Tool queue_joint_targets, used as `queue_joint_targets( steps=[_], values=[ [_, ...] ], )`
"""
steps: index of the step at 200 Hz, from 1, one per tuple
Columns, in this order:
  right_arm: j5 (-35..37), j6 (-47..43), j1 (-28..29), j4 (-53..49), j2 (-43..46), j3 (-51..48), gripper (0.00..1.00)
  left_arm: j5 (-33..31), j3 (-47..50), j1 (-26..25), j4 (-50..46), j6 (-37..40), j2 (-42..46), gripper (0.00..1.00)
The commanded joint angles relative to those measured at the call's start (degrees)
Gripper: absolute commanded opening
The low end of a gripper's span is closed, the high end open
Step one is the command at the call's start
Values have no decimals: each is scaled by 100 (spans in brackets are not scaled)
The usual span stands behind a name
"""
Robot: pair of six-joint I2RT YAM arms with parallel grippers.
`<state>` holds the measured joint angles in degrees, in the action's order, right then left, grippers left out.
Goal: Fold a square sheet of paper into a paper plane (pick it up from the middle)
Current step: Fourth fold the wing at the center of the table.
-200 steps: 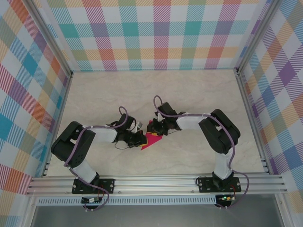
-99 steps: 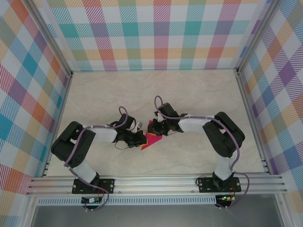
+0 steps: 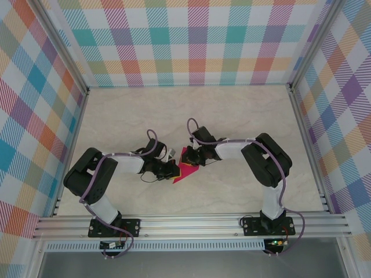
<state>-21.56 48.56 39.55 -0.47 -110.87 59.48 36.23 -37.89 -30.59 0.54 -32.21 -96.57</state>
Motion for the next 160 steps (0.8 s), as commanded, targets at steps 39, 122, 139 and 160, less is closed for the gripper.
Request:
queue_joint_targets(
  steps=[39, 122, 139, 160],
  values=[
    [-120, -335, -508, 346, -242, 83, 17, -1328, 488, 31, -700, 174, -661, 0],
    [-588, -274, -1160, 771, -327, -101, 19, -1404, 546, 52, -737, 153, -573, 0],
    [-634, -306, -1301, 743, -357, -73, 19, -1399, 555, 53, -724, 148, -587, 0],
    [-659, -360, -1451, 702, -315, -53, 19, -1390, 550, 53, -708, 154, -603, 0]
  ],
)
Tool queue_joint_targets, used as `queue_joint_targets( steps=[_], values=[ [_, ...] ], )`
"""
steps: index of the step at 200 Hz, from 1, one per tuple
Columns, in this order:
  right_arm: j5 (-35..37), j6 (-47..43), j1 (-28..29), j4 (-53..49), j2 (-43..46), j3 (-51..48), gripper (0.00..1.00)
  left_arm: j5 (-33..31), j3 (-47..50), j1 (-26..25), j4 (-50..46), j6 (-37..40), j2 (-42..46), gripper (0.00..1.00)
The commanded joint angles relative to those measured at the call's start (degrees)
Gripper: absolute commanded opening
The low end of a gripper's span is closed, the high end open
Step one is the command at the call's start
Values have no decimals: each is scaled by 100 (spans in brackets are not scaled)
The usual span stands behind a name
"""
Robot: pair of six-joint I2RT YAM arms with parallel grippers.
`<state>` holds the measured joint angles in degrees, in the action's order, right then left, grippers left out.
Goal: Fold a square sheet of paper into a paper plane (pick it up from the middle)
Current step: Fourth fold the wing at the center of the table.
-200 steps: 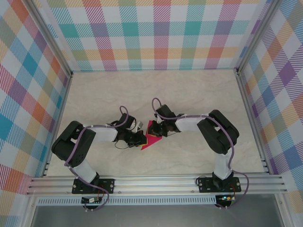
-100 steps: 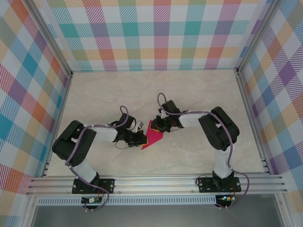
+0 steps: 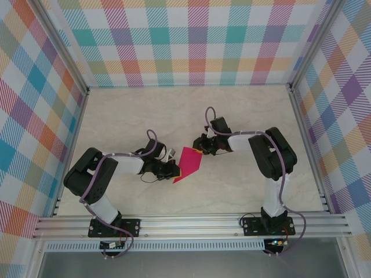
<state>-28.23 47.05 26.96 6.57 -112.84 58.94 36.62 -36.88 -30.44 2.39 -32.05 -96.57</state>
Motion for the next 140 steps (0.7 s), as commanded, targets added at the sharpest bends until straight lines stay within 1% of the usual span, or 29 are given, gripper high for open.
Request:
queue_joint_targets(
  steps=[1, 20, 46, 72, 95, 115, 140],
  values=[
    [14, -216, -192, -4, -113, 3, 20, -1425, 452, 38, -896, 143, -601, 0],
    [-127, -231, -287, 19, -29, 43, 20, -1404, 463, 38, -877, 144, -599, 0],
    [-192, -215, -271, -37, 400, 18, 22, -1379, 476, 38, -856, 147, -617, 0],
    [-134, -236, -82, -152, 865, -145, 22, -1332, 477, 38, -839, 166, -592, 0],
    [104, -130, 164, -139, 1172, -389, 21, -1315, 480, 38, -836, 178, -599, 0],
    [-74, -66, 442, -114, 1058, -391, 16, -1298, 464, 38, -822, 189, -633, 0],
    [-103, 167, 740, 240, 834, -519, 15, -1264, 489, 38, -791, 196, -635, 0]
  ],
)
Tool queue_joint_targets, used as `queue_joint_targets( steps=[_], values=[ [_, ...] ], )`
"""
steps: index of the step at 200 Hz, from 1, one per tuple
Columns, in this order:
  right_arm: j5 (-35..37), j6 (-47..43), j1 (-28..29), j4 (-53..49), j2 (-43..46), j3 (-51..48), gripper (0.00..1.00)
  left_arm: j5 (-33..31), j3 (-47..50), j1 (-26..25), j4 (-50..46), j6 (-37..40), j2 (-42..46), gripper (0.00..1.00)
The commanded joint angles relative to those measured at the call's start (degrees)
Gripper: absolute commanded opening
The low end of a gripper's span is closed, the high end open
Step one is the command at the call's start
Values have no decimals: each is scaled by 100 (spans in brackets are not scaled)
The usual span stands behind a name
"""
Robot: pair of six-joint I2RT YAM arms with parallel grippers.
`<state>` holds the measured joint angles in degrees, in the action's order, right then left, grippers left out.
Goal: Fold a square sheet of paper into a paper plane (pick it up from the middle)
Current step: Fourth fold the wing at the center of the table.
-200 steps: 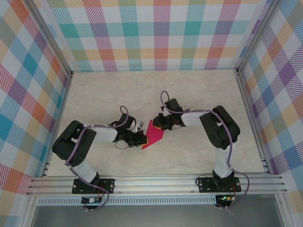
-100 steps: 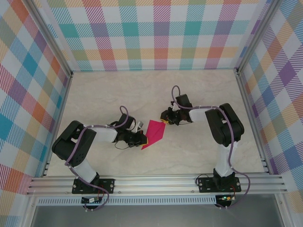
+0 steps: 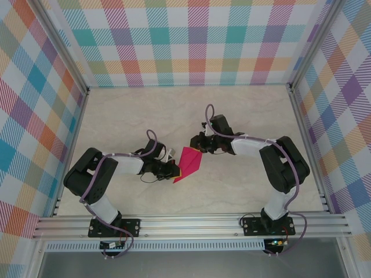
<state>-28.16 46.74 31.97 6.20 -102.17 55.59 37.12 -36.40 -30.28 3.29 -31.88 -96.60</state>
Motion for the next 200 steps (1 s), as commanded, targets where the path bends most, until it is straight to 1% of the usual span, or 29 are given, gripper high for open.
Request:
queue_joint_targets(
  steps=[1, 29, 42, 79, 144, 166, 187, 200],
  values=[
    [-110, 205, 248, 290, -242, -187, 15, -1309, 441, 23, -886, 180, -628, 0],
    [-50, 204, 372, 292, -523, -188, 14, -1295, 436, 22, -887, 175, -637, 0],
    [127, 152, 376, 217, -684, -177, 14, -1293, 431, 22, -885, 174, -641, 0],
    [359, 9, 243, 31, -943, -81, 14, -1287, 433, 22, -883, 180, -650, 0],
    [448, -261, -477, -202, -910, 161, 16, -1297, 441, 22, -889, 180, -651, 0],
    [264, -298, -716, -249, -893, 226, 16, -1293, 433, 22, -893, 176, -640, 0],
    [162, -319, -682, -263, -586, 209, 18, -1278, 442, 22, -884, 186, -626, 0],
    [211, -340, -592, -470, -363, 232, 19, -1252, 461, 22, -861, 189, -628, 0]
  ],
)
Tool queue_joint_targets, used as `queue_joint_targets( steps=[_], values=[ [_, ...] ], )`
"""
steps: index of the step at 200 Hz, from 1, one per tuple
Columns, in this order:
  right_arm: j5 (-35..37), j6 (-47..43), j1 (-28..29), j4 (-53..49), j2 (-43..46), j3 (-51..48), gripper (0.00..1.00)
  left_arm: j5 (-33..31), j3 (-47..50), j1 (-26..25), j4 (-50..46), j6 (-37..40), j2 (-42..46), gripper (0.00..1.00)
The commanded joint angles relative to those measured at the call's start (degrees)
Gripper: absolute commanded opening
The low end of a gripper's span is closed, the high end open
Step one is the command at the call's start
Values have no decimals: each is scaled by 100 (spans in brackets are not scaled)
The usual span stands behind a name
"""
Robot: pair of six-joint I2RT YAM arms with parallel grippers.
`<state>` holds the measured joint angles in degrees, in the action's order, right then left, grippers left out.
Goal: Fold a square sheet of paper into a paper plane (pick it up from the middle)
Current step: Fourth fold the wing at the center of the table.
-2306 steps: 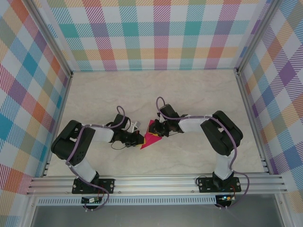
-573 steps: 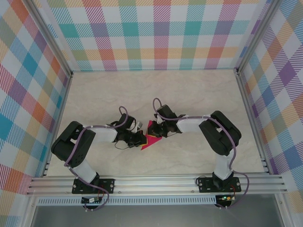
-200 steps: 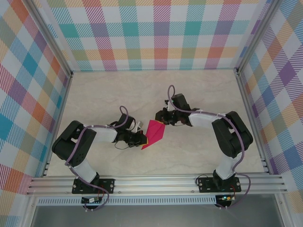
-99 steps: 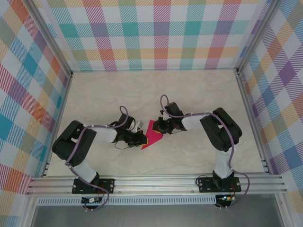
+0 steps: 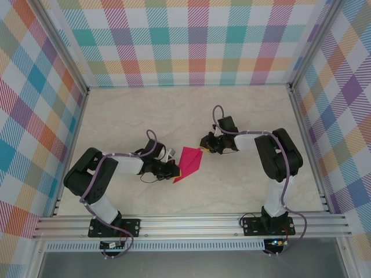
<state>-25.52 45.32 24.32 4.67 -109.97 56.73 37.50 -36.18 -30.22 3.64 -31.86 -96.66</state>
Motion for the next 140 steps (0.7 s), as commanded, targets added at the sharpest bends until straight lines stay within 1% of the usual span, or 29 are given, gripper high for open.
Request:
queue_joint_targets(
  steps=[1, 15, 40, 56, 71, 86, 105, 123, 140],
  values=[
    [-56, -198, 180, -326, 438, 123, 19, -1284, 438, 16, -898, 183, -623, 0],
    [-43, -195, 324, -400, 644, 66, 19, -1258, 427, 16, -900, 190, -634, 0],
    [217, -39, 656, -352, 982, -149, 19, -1254, 419, 16, -890, 198, -635, 0],
    [331, 60, 862, -265, 1092, -266, 19, -1253, 415, 16, -885, 200, -634, 0],
    [554, 42, 994, -439, 1143, -270, 20, -1252, 419, 16, -895, 204, -634, 0],
    [382, 117, 1055, -287, 1143, -314, 21, -1229, 415, 16, -899, 211, -639, 0],
    [615, 148, 1118, -420, 1352, -363, 22, -1236, 406, 16, -904, 213, -652, 0],
    [496, 301, 1207, -130, 1408, -459, 24, -1242, 403, 16, -903, 213, -659, 0],
    [257, 353, 1410, -94, 1075, -281, 18, -1220, 385, 16, -910, 225, -670, 0]
  ],
)
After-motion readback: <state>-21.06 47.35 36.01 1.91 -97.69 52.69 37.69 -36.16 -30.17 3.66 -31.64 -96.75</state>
